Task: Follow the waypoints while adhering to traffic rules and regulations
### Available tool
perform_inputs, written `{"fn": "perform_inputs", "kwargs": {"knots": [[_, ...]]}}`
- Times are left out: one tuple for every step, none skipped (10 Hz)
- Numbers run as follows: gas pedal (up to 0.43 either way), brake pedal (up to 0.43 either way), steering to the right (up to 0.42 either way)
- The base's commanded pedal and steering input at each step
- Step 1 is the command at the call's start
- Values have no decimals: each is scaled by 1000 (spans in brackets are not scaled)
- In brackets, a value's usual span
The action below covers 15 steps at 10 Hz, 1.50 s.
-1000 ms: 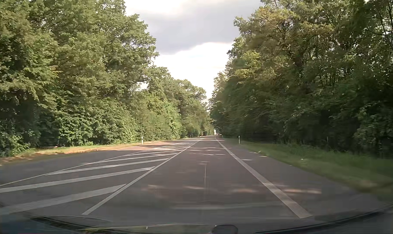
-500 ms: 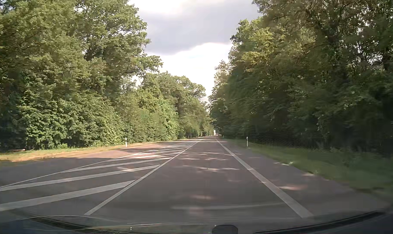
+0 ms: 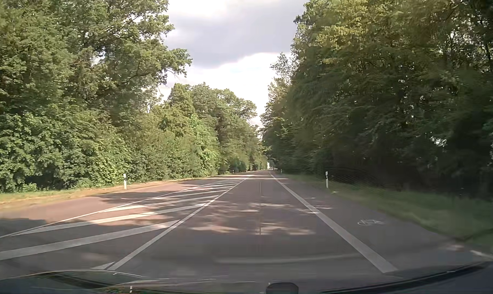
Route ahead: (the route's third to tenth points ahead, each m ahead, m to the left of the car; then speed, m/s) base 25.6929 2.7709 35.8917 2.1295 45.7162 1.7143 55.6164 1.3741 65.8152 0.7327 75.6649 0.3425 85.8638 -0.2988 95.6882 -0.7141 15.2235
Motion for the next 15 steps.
{"fn": "perform_inputs", "kwargs": {"knots": [[138, 0, 2], [138, 0, 1], [138, 0, 1], [138, 0, 1], [138, 0, 2], [138, 0, 1], [138, 0, 1], [138, 0, 1], [138, 0, 1], [138, 0, 1], [138, 0, 1], [138, 0, 1], [138, 0, 1], [138, 0, 1], [138, 0, 2]]}}
